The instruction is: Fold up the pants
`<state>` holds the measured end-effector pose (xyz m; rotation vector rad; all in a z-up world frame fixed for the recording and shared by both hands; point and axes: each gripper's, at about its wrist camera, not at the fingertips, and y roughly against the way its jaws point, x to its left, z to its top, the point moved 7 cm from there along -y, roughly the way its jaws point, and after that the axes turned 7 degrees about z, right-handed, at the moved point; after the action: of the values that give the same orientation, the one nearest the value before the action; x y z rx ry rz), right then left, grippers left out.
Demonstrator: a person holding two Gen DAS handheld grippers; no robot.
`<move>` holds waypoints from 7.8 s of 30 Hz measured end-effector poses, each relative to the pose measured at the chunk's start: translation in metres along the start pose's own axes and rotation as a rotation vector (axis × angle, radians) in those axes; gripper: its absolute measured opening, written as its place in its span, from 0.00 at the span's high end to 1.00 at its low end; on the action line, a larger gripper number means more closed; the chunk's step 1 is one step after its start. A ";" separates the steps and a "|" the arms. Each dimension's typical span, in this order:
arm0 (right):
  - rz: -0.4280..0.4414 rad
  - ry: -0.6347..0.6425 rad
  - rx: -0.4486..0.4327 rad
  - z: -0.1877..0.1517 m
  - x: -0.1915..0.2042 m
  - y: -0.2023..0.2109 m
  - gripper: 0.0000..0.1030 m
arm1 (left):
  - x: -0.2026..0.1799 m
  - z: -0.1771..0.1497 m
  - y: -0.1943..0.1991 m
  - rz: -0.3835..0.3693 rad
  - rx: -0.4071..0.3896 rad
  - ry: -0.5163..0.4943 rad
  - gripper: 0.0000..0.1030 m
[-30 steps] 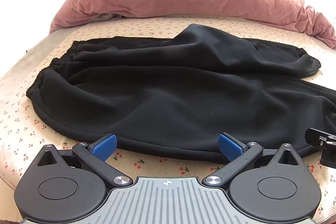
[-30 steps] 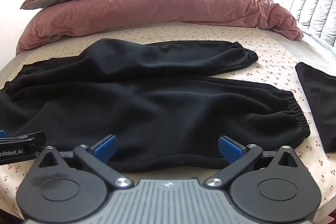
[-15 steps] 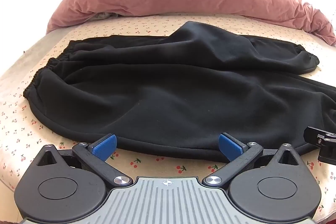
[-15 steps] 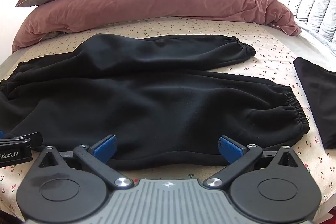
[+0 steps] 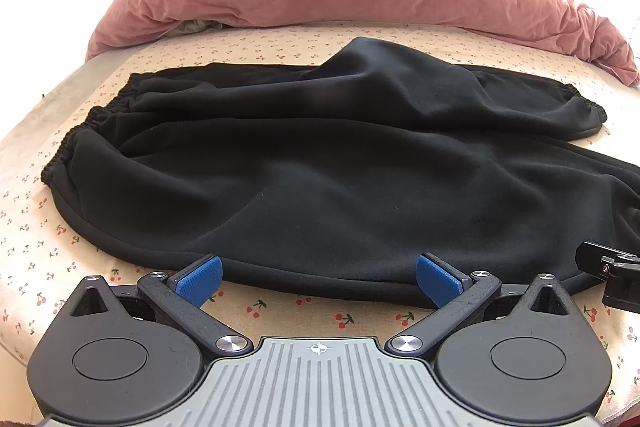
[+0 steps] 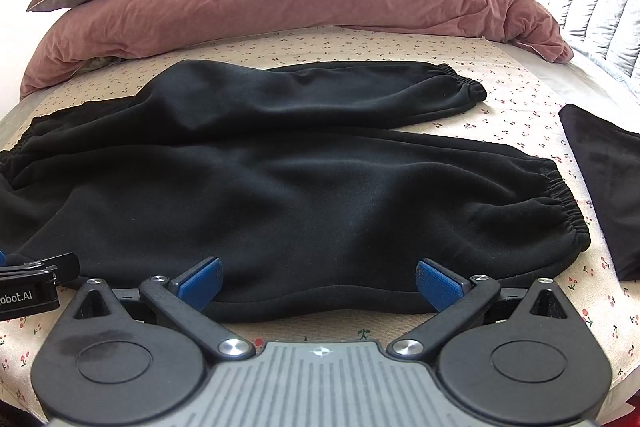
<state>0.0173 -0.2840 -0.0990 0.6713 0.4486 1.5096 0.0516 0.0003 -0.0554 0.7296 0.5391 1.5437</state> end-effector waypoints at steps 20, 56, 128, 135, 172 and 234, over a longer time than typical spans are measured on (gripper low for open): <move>-0.025 0.020 0.009 0.001 -0.001 -0.001 0.00 | -0.003 -0.001 0.002 -0.012 0.002 -0.011 0.00; -0.019 0.013 0.004 0.003 0.001 -0.005 0.00 | 0.007 0.000 -0.003 0.010 0.013 0.017 0.00; -0.132 -0.477 -0.121 0.003 -0.224 0.061 0.97 | 0.320 -0.024 -0.019 0.069 -0.023 0.727 0.96; -0.151 -0.451 0.036 -0.020 -0.233 0.032 0.97 | 0.312 -0.052 -0.042 0.097 0.141 0.617 0.95; -0.037 -0.185 -0.037 0.196 -0.220 -0.169 0.18 | 0.094 0.210 -0.240 -0.178 -0.056 -0.275 0.17; -0.092 -0.152 -0.257 0.247 -0.229 -0.238 1.00 | -0.059 0.133 -0.184 -0.313 -0.216 -0.239 0.29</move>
<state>0.3507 -0.5265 -0.1009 0.5507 0.1629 1.3884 0.2757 -0.0495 -0.1034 0.6194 0.2864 1.1829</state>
